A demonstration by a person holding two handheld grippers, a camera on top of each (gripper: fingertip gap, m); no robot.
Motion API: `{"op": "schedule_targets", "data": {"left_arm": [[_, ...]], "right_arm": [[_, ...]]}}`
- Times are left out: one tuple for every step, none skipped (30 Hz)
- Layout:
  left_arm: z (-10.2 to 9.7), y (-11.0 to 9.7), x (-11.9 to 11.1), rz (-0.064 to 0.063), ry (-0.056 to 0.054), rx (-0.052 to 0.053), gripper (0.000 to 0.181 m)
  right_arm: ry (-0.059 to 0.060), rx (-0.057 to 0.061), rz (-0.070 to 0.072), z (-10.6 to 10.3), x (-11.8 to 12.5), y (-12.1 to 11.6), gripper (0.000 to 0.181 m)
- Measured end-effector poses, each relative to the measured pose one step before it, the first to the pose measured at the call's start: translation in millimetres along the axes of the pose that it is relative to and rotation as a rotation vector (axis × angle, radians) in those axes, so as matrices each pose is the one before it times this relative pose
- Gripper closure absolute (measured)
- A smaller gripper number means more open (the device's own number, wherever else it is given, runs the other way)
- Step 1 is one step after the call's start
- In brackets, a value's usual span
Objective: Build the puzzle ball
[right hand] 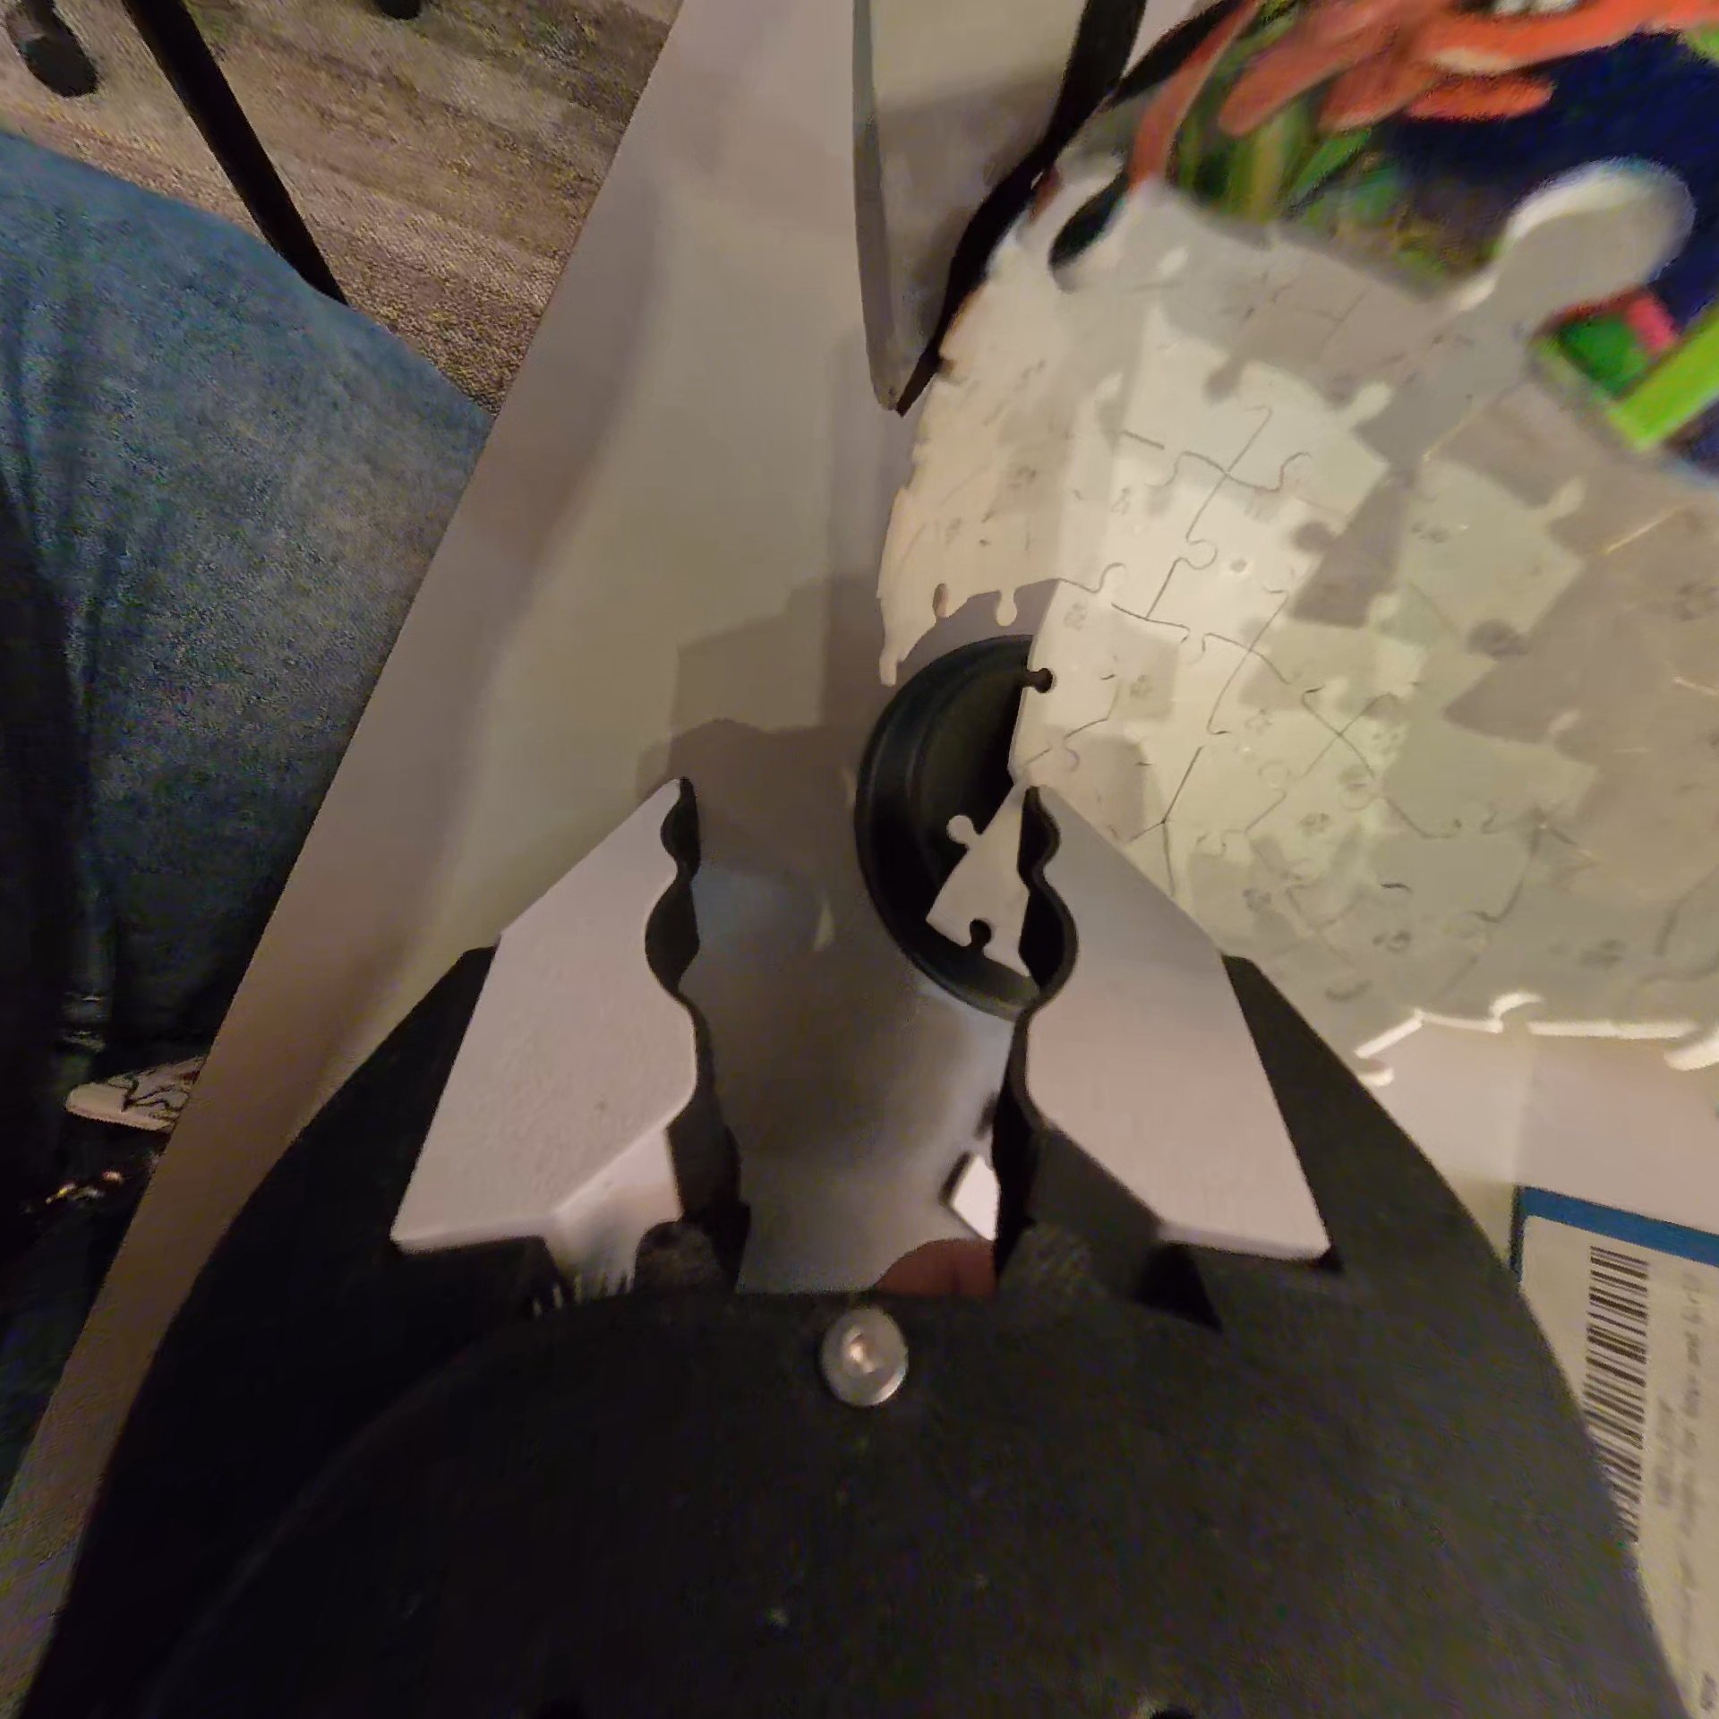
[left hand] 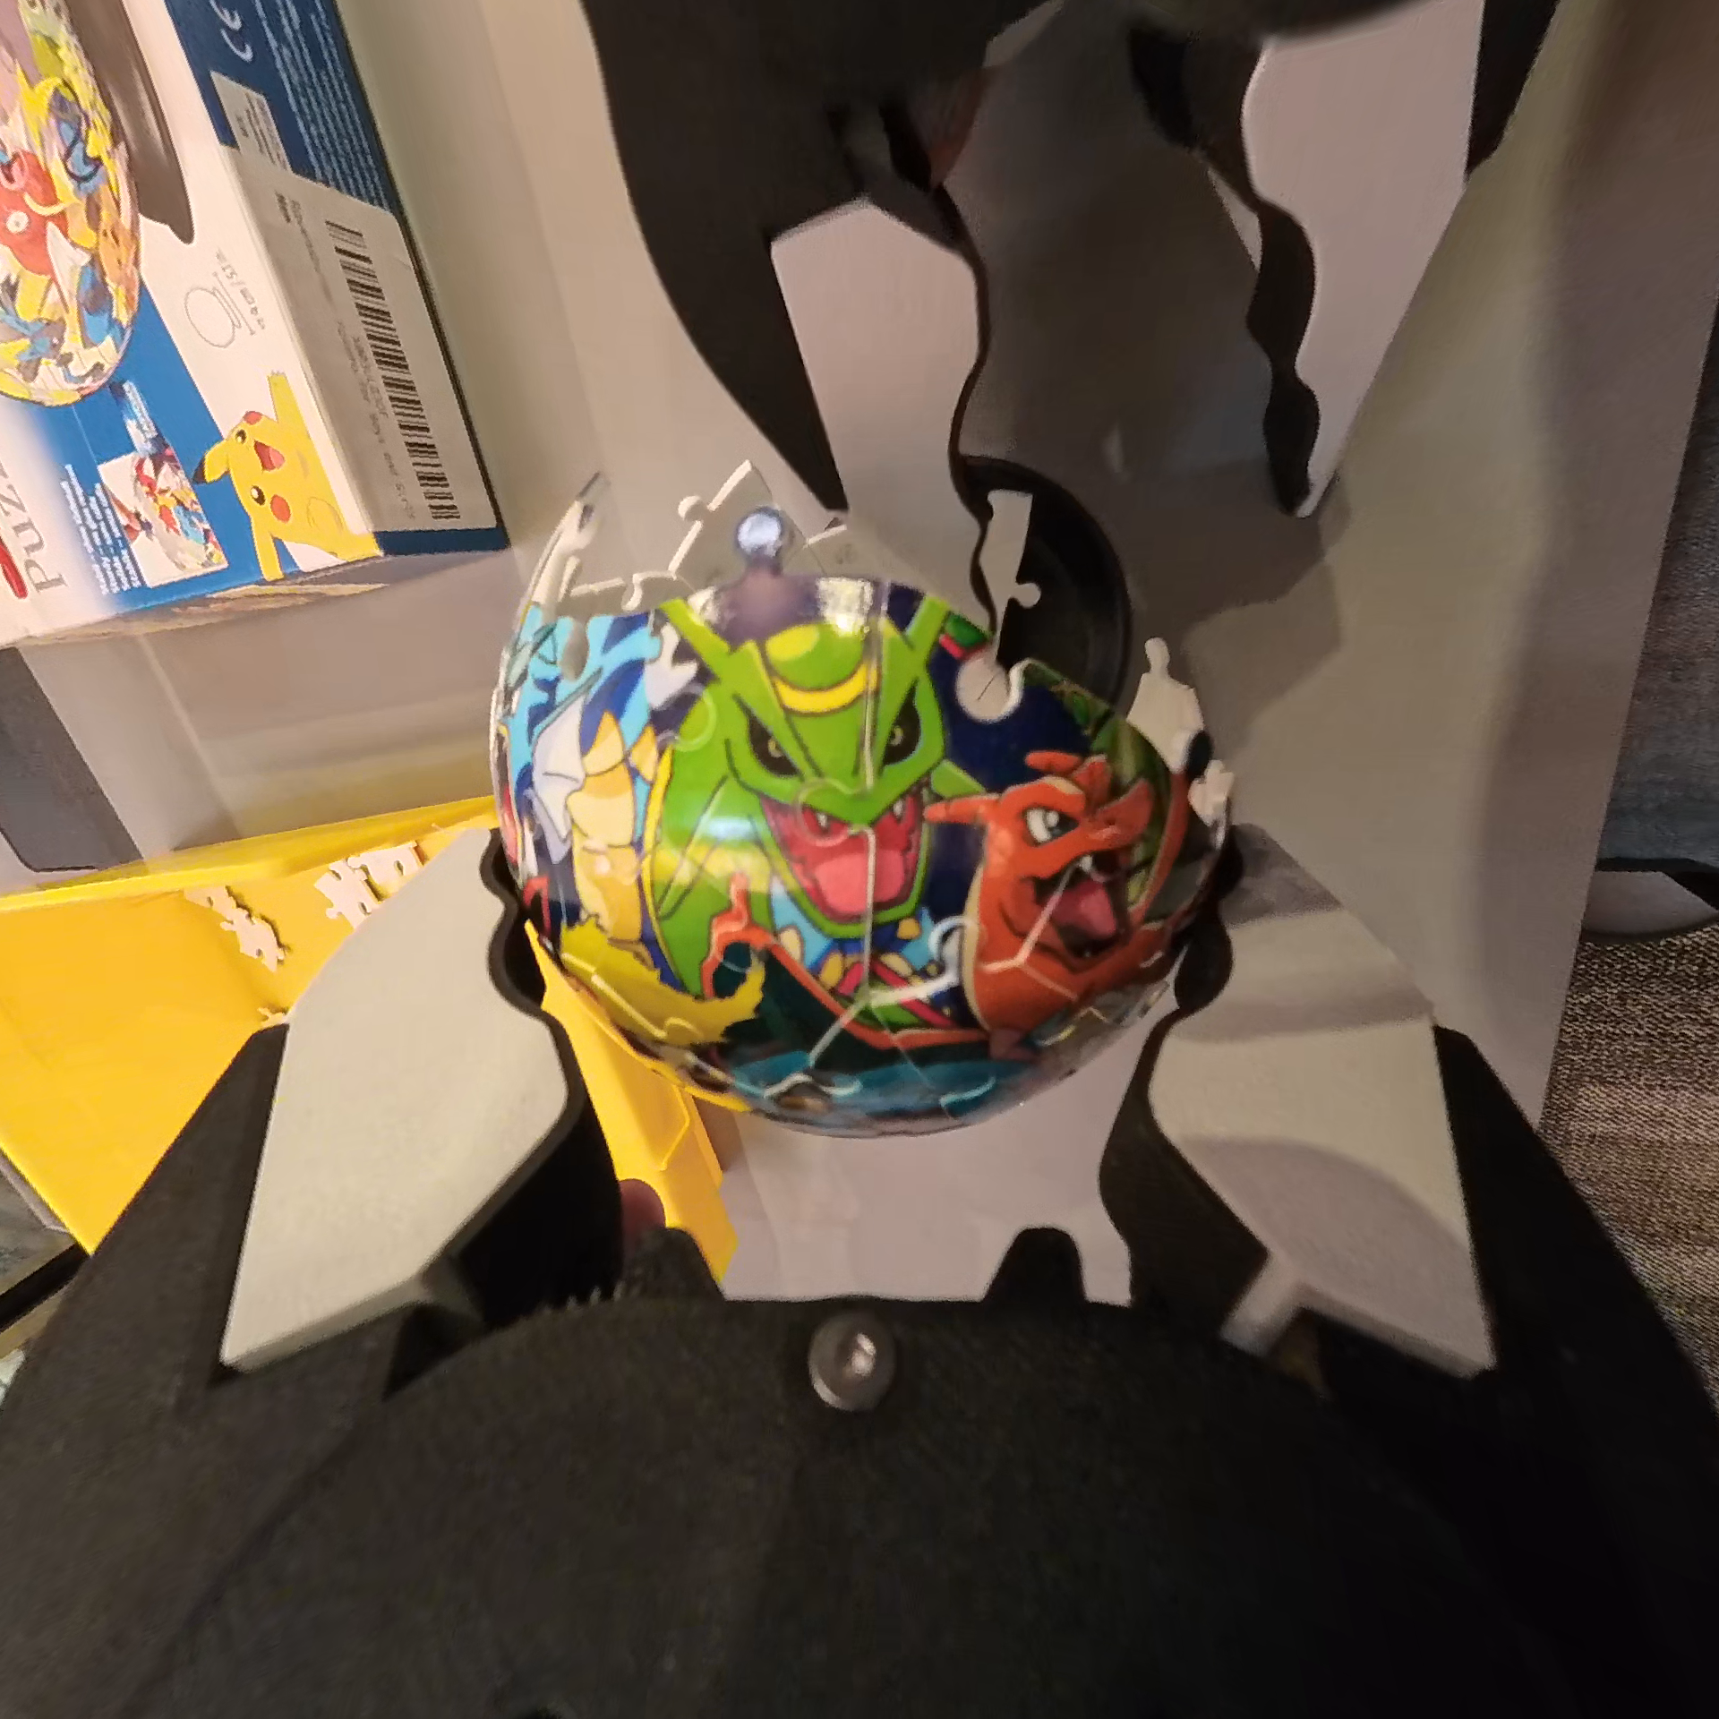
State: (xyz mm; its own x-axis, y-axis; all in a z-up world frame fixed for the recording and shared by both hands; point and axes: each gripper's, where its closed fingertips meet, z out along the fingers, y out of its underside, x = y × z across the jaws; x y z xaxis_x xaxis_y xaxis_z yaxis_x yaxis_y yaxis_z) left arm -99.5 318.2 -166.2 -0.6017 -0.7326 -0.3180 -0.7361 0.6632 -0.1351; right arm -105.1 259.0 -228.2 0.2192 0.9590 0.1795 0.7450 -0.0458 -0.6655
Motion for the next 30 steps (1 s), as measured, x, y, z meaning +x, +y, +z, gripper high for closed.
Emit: {"op": "schedule_targets", "data": {"left_arm": [[0.01,0.18,0.06,0.0003,-0.0001,-0.0007,0.048],[0.00,0.09,0.01,0.0006,0.0009,-0.0002,0.048],[-0.10,-0.12,0.05,0.0014,0.0013,-0.0002,0.048],[0.03,-0.29,0.07,0.0016,0.0012,0.0001,0.048],[0.17,-0.44,0.11,0.0023,0.0011,0.0008,0.048],[0.06,-0.43,0.09,0.0021,0.0011,0.0006,0.048],[-0.05,-0.43,-0.05,0.0023,0.0009,0.0000,0.048],[0.13,-0.28,0.14,0.0021,0.0018,0.0001,0.048],[0.31,-0.32,0.72,0.0005,0.0052,0.0016,0.048],[0.17,-0.42,0.15,-0.0003,0.0009,0.0022,0.048],[0.14,-0.18,0.37,0.0009,0.0017,-0.0006,0.048],[0.35,-0.09,0.38,0.0021,0.0006,-0.0009,0.048],[0.13,-0.30,-0.10,-0.0013,0.0000,0.0006,0.048],[0.00,-0.09,0.08,0.0003,0.0002,0.0002,0.048],[0.09,-0.01,-0.02,0.0000,0.0006,-0.0010,0.048],[0.00,-0.11,-0.02,-0.0006,0.0008,0.0007,0.048],[0.15,-0.41,0.01,0.0000,0.0009,0.0010,0.049],[0.14,-0.11,0.09,0.0014,0.0008,-0.0011,0.048],[0.09,-0.14,-0.06,0.0012,0.0013,-0.0016,0.049],[0.23,-0.33,-0.01,0.0011,0.0013,-0.0011,0.048],[0.11,-0.18,-0.08,0.0008,0.0010,-0.0013,0.049],[0.13,0.09,-0.06,0.0023,-0.0001,-0.0026,0.049],[0.15,0.16,-0.17,0.0013,-0.0009,-0.0025,0.049],[0.29,0.84,-0.39,0.0013,-0.0029,-0.0058,0.048],[0.21,0.83,-0.13,0.0004,-0.0007,-0.0038,0.048],[0.37,0.28,0.39,-0.0013,0.0019,-0.0002,0.048],[0.05,-0.25,0.01,-0.0002,-0.0003,0.0024,0.048],[-0.07,0.13,-0.02,0.0003,0.0000,-0.0010,0.048],[0.10,-0.01,-0.06,0.0003,0.0000,-0.0004,0.048],[0.11,0.06,-0.18,-0.0009,0.0003,0.0006,0.048]], "right_arm": [[-0.0028,-0.0009,0.0008,0.26,-0.04,-0.27,0.112],[-0.0032,0.0014,0.0017,0.35,-0.22,-0.23,0.112],[-0.0030,0.0018,0.0043,0.28,-0.24,0.00,0.112],[-0.0035,0.0007,0.0065,0.08,-0.11,0.22,0.112],[-0.0055,0.0001,0.0089,0.21,-0.18,0.34,0.112],[-0.0052,0.0017,0.0062,0.27,-0.14,0.13,0.113],[-0.0057,0.0019,0.0029,0.11,-0.34,0.19,0.113],[-0.0072,0.0014,-0.0016,-0.09,-0.82,0.17,0.116],[-0.0056,0.0020,0.0036,0.06,-0.57,0.19,0.117],[-0.0050,0.0020,0.0070,0.18,-0.22,0.30,0.117],[-0.0048,0.0025,0.0008,-0.18,-0.18,0.27,0.118],[-0.0011,0.0006,0.0000,-0.14,0.23,0.32,0.119],[-0.0006,-0.0011,0.0041,0.01,0.01,0.12,0.119],[-0.0006,0.0000,0.0029,0.00,0.03,0.05,0.119],[-0.0006,0.0006,0.0025,0.03,-0.04,0.12,0.119],[-0.0018,-0.0009,0.0051,0.17,0.06,0.12,0.119],[-0.0023,-0.0026,0.0054,0.06,0.04,0.22,0.119],[-0.0016,-0.0037,0.0026,0.05,0.01,0.25,0.119],[-0.0024,-0.0047,0.0047,0.09,0.00,0.14,0.119],[-0.0025,-0.0051,0.0017,0.02,0.00,0.07,0.119],[-0.0001,-0.0024,-0.0019,0.08,0.01,-0.09,0.119],[0.0020,0.0006,0.0000,-0.02,-0.01,-0.06,0.119],[0.0053,0.0018,-0.0008,-0.40,0.02,0.08,0.118],[0.0046,-0.0001,-0.0041,-0.84,-0.79,0.38,0.116],[0.0014,-0.0003,-0.0105,-1.36,-2.01,0.48,0.114],[0.0061,0.0080,-0.0138,-2.15,-2.01,-0.28,0.114],[0.0032,0.0038,-0.0074,-2.77,-2.04,0.42,0.115],[0.0036,0.0007,0.0001,-3.32,-0.88,0.89,0.114],[0.0098,0.0049,0.0037,-3.58,0.74,0.49,0.114],[0.0079,-0.0042,0.0041,-3.13,0.80,1.52,0.113]]}}
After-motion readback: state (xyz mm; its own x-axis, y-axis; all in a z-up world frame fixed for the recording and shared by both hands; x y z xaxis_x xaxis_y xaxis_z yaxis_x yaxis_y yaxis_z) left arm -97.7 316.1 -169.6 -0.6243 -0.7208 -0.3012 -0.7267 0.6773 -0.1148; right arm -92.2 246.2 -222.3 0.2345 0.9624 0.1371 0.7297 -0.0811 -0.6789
